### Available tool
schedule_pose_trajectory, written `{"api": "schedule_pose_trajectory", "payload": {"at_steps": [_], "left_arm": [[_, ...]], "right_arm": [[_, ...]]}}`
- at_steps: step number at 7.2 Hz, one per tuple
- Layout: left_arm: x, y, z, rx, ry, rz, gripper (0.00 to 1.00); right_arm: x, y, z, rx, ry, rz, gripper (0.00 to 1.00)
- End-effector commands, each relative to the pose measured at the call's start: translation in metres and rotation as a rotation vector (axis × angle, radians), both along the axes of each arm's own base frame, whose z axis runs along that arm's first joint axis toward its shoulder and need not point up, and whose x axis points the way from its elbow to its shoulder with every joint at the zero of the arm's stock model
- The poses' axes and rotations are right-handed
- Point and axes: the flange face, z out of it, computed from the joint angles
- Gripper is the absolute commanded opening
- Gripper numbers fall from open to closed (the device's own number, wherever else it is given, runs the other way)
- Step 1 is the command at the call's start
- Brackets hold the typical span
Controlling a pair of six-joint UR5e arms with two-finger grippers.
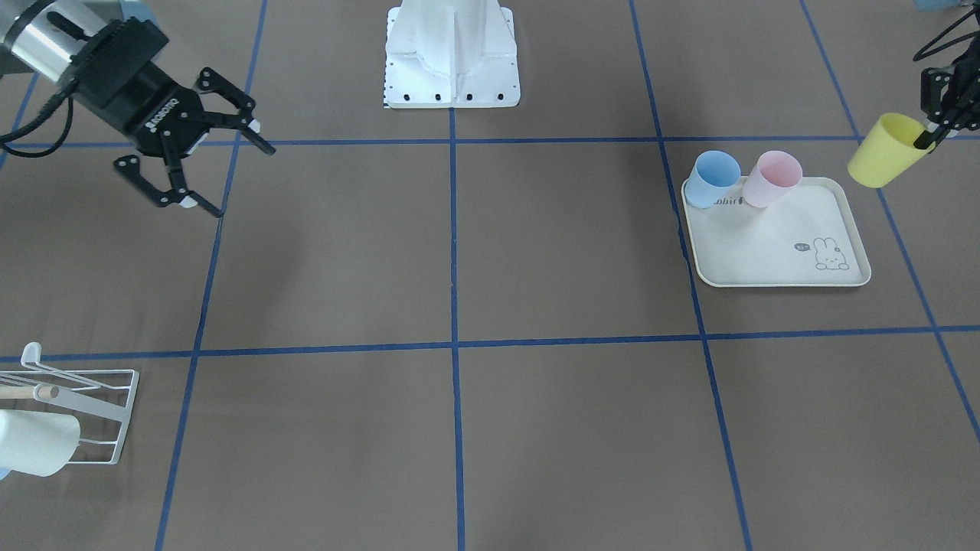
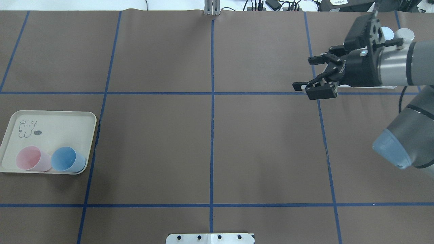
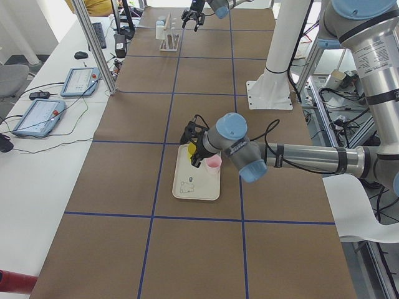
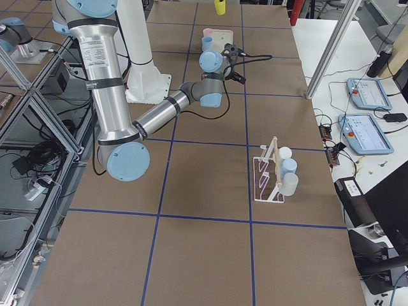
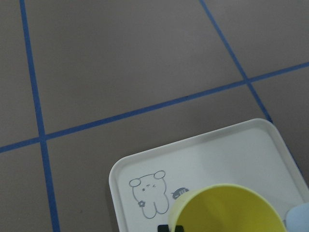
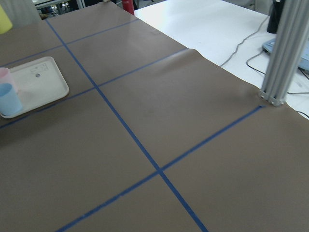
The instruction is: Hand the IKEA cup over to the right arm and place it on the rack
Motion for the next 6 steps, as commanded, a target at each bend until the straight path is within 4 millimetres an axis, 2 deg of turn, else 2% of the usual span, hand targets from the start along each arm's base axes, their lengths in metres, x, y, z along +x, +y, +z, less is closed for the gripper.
{"api": "schedule_pose_trajectory", "payload": {"at_steps": [1, 2, 3, 4, 5, 6], "left_arm": [[0.000, -0.008, -0.114, -0.031, 0.027, 0.012, 0.00], [0.006, -0.020, -0.135, -0.058, 0.092, 0.017, 0.00], [0.015, -0.027, -0.167, -0.095, 0.184, 0.021, 0.00], [0.030, -0.026, -0.190, -0.110, 0.247, 0.096, 0.00], [0.053, -0.028, -0.217, -0.125, 0.295, 0.155, 0.00], [0.090, -0.026, -0.248, -0.170, 0.345, 0.200, 0.00]], "right_arm": [[-0.069, 0.023, -0.051, 0.061, -0.072, -0.041, 1.00], [-0.108, 0.045, -0.065, 0.065, -0.091, -0.015, 1.00], [-0.142, 0.064, -0.065, 0.074, -0.090, 0.029, 1.00], [-0.161, 0.064, -0.082, 0.175, -0.077, 0.039, 1.00], [-0.176, 0.075, -0.097, 0.240, -0.081, 0.020, 1.00], [-0.181, 0.081, -0.099, 0.241, -0.087, 0.012, 0.99]]}}
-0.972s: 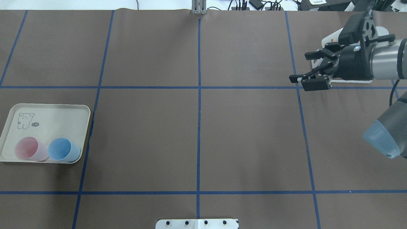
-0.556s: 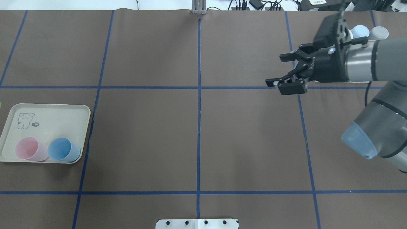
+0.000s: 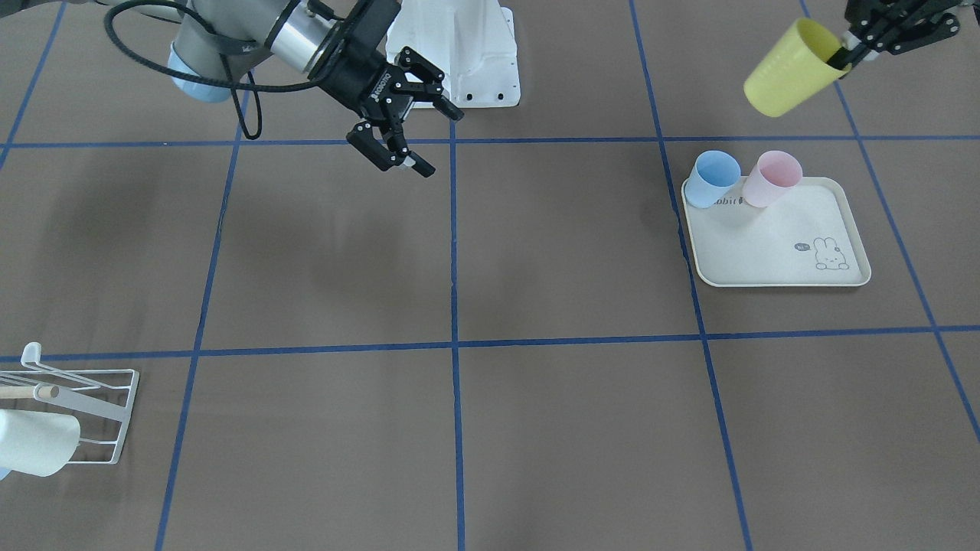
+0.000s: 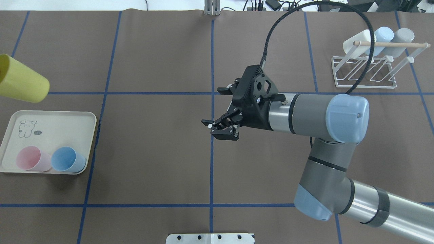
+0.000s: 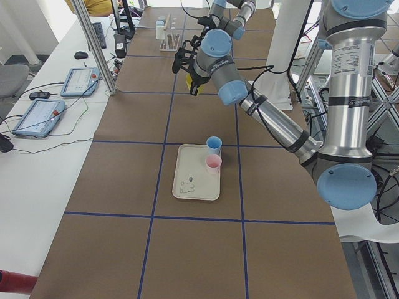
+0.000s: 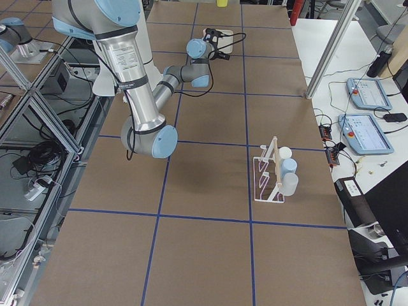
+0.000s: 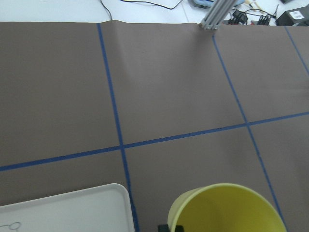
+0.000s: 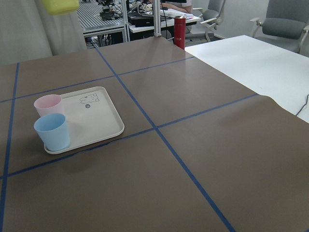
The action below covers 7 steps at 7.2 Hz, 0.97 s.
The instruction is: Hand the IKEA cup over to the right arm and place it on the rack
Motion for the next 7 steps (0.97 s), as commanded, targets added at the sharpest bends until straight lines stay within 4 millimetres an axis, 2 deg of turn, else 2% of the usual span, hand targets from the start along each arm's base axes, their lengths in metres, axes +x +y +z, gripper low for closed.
{"api": "schedule_pose_trajectory", "payload": {"at_steps": [1, 2, 4, 6, 7], "left_arm": [[0.066, 0.005, -0.058, -0.077, 0.096, 0.080, 0.00], [0.091, 0.012, -0.072, -0.088, 0.116, 0.106, 0.00], [0.118, 0.020, -0.092, -0.085, 0.168, 0.152, 0.00], [0.139, 0.016, -0.099, -0.084, 0.216, 0.185, 0.00], [0.151, 0.007, -0.097, -0.078, 0.247, 0.193, 0.00]], "right_arm": [[-0.016, 0.019, -0.014, 0.051, -0.043, -0.005, 0.94], [-0.022, 0.030, -0.011, 0.070, -0.116, 0.021, 0.93], [-0.036, 0.032, 0.008, 0.102, -0.214, 0.046, 0.97], [-0.038, 0.033, 0.017, 0.128, -0.274, 0.046, 0.98], [-0.038, 0.034, 0.017, 0.131, -0.276, 0.043, 0.98]]}}
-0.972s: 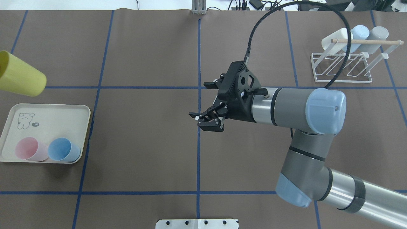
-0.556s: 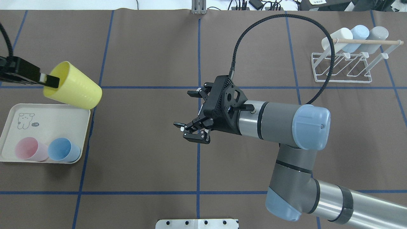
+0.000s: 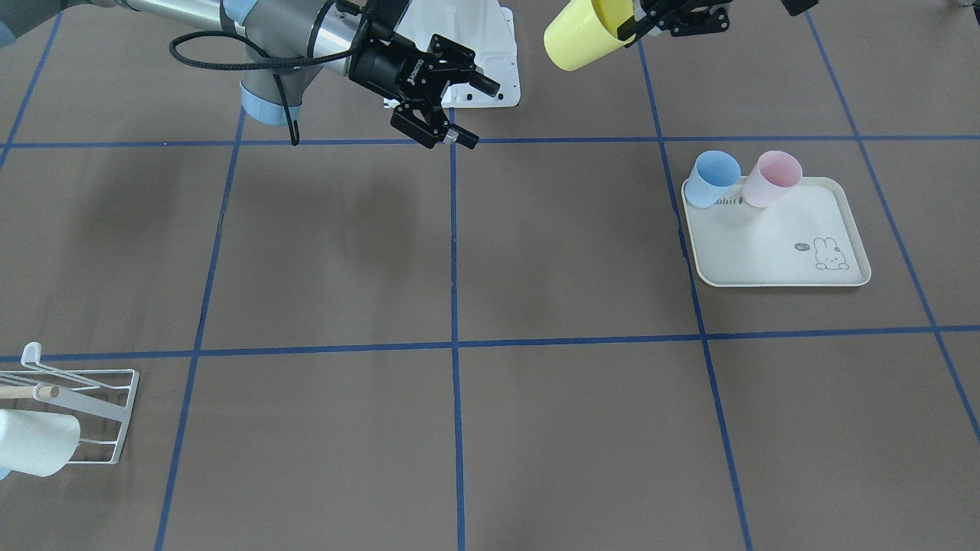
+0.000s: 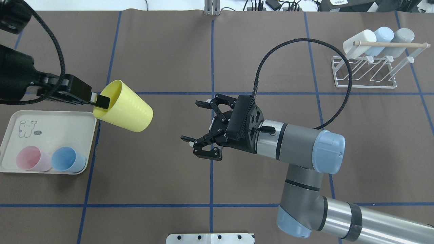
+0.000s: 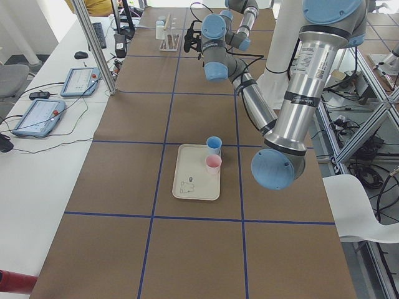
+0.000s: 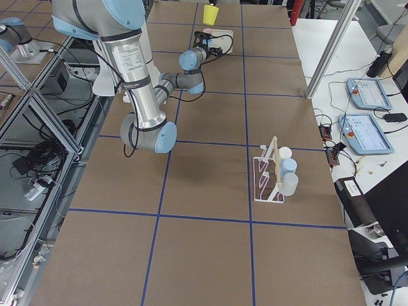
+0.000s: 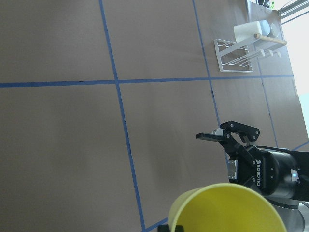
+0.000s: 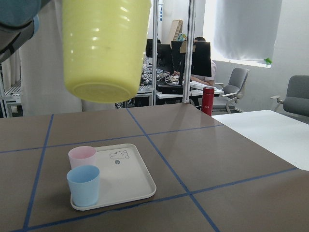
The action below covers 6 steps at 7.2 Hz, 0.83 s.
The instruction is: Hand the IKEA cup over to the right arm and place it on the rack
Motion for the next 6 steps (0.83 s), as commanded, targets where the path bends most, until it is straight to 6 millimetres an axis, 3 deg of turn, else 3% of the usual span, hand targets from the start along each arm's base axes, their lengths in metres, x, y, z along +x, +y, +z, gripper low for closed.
{"api": "schedule_pose_trajectory", "payload": {"at_steps": [1, 6], "left_arm": [[0.023, -0.015, 0.007, 0.006, 0.047, 0.006, 0.00], [0.072, -0.010, -0.004, -0.003, 0.065, 0.026, 0.00]], "right_arm": [[-0.002, 0.002, 0.001, 0.008, -0.014, -0.004, 0.98], [-0.003, 0.005, -0.007, 0.012, -0.029, -0.009, 0.98]]}}
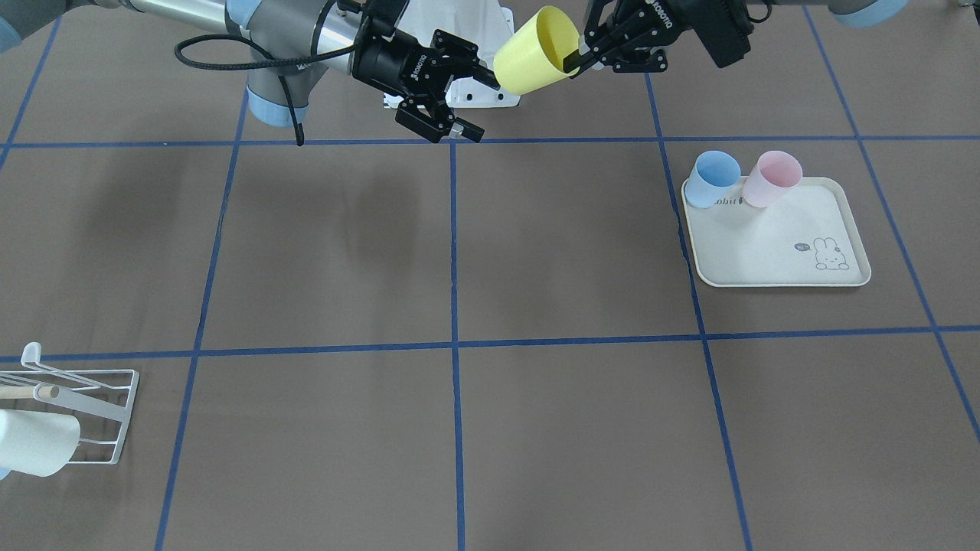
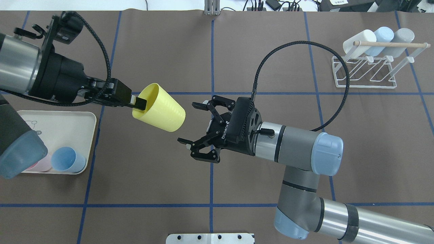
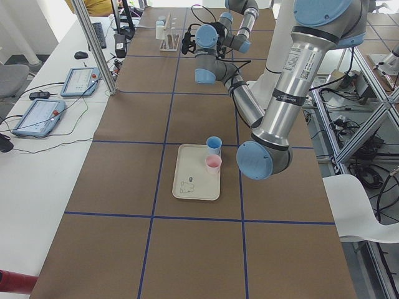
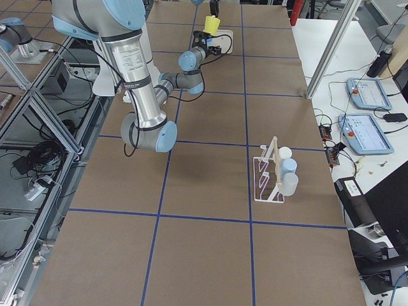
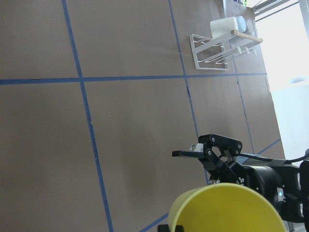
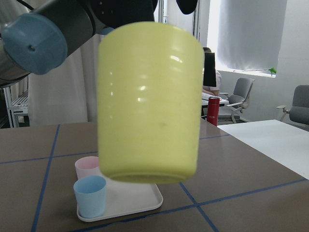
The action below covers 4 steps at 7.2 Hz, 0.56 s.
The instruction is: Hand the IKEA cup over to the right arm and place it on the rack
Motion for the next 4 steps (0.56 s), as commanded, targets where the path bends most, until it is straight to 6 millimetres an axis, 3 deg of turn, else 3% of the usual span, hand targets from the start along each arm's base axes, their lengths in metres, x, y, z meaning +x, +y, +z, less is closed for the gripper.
{"api": "schedule_pose_trajectory", "payload": {"at_steps": [1, 4], "left_arm": [[0.0137, 0.0029, -0.0009, -0.008, 0.001, -0.004, 0.00], [0.0237, 0.0019, -0.0042, -0.015, 0.003, -0.012, 0.00]], "right_arm": [[-0.0003, 0.0013, -0.0019, 0.001, -0.004, -0.003, 0.98], [-0.0018, 0.0045, -0.0025, 0.001, -0.005, -0.009, 0.98]]}}
